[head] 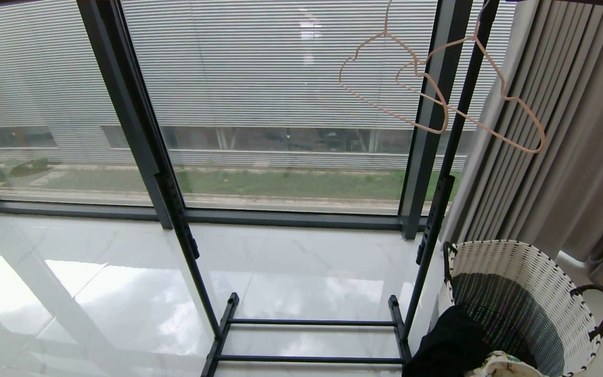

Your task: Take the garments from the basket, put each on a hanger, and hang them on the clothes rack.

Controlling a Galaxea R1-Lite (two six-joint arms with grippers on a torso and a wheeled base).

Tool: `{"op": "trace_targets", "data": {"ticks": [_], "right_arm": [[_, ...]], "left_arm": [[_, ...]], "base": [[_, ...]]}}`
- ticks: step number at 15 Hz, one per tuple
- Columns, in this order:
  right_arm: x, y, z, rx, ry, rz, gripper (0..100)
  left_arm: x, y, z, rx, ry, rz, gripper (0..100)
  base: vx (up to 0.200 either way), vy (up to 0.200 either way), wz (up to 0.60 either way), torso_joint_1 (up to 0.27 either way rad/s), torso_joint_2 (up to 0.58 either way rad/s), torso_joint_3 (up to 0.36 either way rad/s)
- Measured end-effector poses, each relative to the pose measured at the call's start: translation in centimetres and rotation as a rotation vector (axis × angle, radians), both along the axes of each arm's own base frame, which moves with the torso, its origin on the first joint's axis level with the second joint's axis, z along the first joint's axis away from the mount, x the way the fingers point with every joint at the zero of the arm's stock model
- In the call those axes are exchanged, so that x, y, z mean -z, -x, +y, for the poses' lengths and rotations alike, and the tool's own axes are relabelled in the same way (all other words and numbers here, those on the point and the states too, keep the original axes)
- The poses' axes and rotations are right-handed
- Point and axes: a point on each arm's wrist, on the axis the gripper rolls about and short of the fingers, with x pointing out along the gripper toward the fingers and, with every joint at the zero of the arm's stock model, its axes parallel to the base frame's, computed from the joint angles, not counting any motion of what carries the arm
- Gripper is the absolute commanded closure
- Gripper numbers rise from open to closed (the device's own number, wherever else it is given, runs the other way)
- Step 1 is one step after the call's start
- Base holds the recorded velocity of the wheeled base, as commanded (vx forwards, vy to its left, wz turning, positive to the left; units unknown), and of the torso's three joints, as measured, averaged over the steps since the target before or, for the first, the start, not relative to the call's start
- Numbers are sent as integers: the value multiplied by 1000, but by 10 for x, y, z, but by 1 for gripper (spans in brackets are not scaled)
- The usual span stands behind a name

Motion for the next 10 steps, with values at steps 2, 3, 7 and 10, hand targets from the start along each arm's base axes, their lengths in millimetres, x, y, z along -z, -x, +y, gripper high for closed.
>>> {"op": "trace_targets", "data": {"ticks": [2,3,7,10], "right_arm": [[18,-33,2,-33,49,127,0],[28,-49,2,-36,71,174,0],[64,-94,2,-21,114,227,0],[87,-115,-2,21,146,240,0]], "left_arm": [[0,0,0,0,0,1,0],[0,0,0,0,0,1,0],[0,0,0,0,0,1,0],[0,0,0,0,0,0,0]], "base": [[0,0,0,0,0,0],[0,0,0,0,0,0],[0,0,0,0,0,0],[0,0,0,0,0,0]]}}
